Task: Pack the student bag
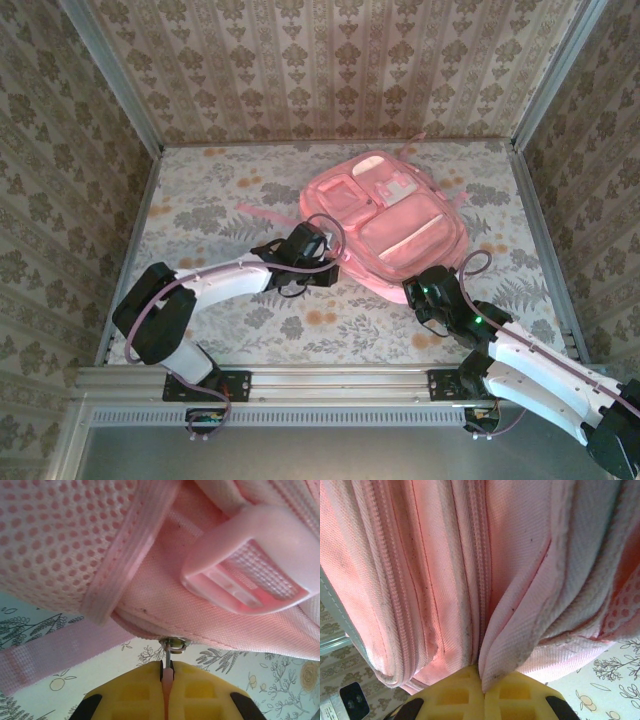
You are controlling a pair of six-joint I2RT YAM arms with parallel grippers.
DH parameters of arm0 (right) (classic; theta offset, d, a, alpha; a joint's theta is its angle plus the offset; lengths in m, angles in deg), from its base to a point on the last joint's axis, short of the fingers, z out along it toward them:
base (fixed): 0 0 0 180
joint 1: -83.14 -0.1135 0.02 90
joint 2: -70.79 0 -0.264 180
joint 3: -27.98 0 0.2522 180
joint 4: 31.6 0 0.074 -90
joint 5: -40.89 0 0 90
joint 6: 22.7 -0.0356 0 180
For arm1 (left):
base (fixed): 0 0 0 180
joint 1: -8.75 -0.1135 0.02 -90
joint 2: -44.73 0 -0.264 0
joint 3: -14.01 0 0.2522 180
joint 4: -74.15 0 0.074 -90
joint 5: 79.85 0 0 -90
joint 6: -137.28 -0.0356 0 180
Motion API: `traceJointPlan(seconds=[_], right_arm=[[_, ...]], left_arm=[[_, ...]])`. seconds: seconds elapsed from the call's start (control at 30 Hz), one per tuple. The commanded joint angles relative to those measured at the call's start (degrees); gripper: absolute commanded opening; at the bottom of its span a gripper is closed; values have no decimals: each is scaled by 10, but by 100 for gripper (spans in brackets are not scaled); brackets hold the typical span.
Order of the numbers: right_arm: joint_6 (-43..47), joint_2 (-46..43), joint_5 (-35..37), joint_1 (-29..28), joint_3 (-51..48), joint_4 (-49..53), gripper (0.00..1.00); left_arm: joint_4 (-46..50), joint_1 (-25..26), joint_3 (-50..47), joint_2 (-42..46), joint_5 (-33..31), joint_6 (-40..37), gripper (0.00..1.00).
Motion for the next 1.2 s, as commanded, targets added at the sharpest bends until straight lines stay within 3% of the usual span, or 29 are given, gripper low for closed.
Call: traceJointPlan(seconds=[0.0,0.47,0.67,0.87,0.93,0.97,1.0,1.17], right_arm=[[20,-3,54,16,-9,55,0],[91,59,29,17,16,23,0],[119,84,2,16,19,-2,0],[143,101,1,11,33,-3,0],[144,119,-1,0,41,-13,0],[143,132,-1,-8,49,-18,0],[141,150,0,-20,59,-24,0],[102,269,-4,-104,138,-56,0]], left_arm=[[29,-35,3,19,-67,2,0],[15,-92,3,-4,-48,0,4],[24,-94,11,23,7,-33,34],[102,-95,-3,148,-11,-73,54],[130,-97,-8,194,-20,-76,66],[140,-100,-11,218,-22,-76,76],[148,-104,-14,241,-20,-76,98],[195,-129,2,326,-24,-95,100]])
